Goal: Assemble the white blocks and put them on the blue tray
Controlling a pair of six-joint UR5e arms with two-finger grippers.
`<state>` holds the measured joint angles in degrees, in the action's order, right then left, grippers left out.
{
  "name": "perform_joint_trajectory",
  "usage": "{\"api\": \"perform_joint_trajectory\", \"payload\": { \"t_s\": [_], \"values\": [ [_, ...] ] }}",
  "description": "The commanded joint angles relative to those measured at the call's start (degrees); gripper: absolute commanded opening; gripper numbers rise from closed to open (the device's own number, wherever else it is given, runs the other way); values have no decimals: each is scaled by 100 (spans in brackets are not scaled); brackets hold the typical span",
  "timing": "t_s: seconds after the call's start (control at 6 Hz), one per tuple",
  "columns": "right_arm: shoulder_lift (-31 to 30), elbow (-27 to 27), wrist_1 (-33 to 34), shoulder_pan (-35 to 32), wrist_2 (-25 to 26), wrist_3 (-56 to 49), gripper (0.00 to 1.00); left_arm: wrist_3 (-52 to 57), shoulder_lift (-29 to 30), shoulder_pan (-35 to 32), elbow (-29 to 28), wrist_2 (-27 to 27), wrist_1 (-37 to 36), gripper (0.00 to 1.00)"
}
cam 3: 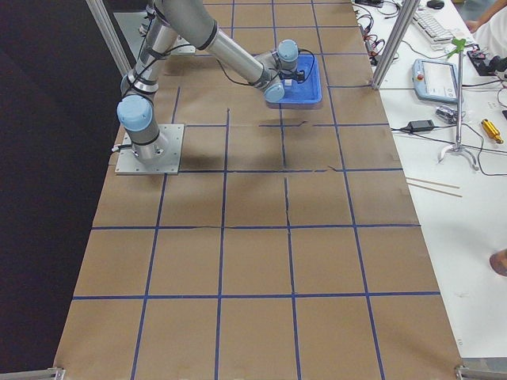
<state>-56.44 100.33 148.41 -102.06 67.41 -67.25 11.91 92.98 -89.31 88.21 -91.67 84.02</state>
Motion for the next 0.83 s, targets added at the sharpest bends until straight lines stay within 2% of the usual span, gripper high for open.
{"api": "perform_joint_trajectory", "payload": {
  "t_s": [0.0,0.33,0.67],
  "values": [
    [-374,-319,-1210,107,192,-24,100,5,-8,2,-6,0,0,99],
    [-1014,-523,-2592,492,866,176,100,-4,-8,-7,-6,0,0,99],
    [-1666,-558,-3377,879,1386,1820,100,-30,1,-16,-23,9,0,99]
  ]
}}
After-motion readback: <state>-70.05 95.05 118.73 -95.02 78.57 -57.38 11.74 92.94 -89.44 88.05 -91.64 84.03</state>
